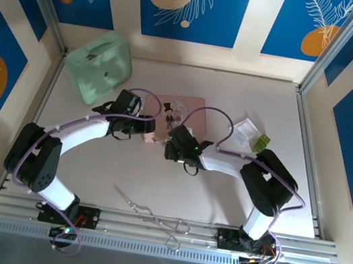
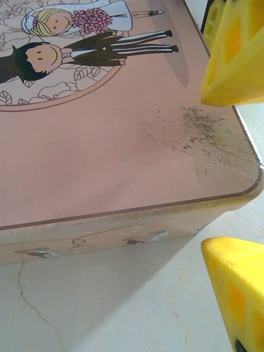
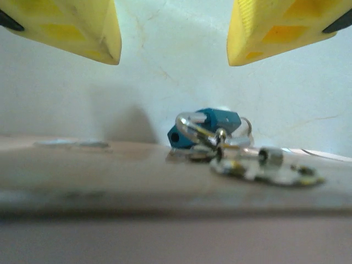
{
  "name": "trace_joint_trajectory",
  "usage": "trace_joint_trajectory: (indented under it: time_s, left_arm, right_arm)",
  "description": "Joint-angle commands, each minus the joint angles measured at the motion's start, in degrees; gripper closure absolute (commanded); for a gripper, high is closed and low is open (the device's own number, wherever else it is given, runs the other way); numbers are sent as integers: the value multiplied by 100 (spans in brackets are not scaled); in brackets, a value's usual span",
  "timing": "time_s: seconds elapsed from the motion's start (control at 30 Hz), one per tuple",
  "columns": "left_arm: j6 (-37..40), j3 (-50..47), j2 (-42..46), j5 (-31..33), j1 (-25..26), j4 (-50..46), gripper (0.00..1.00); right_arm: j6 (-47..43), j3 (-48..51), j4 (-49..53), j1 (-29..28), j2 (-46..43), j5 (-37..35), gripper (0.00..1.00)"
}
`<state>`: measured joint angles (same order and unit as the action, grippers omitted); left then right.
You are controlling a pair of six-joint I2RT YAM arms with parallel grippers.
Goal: Unlock the padlock with the key
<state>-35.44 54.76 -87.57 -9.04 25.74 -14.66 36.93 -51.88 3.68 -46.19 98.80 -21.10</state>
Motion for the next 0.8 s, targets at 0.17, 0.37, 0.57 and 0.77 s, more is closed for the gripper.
trace_joint_trajectory:
  time_s: [0.17, 0.37, 0.57, 0.77]
  left_arm:
    - [167, 16, 12, -141, -34, -161, 36]
    - [143, 17, -21, -160, -42, -147, 36]
    - [144, 34, -41, -182, -42, -145, 36]
    - [155, 34, -41, -195, -42, -143, 36]
  right_arm:
    - [-646, 256, -1251, 495, 74, 925, 52]
    - [-718, 225, -1410, 516, 206, 1082, 51]
    - [-670, 88, -1301, 498, 417, 1004, 52]
    - [-704, -89, -1209, 436, 569, 962, 62]
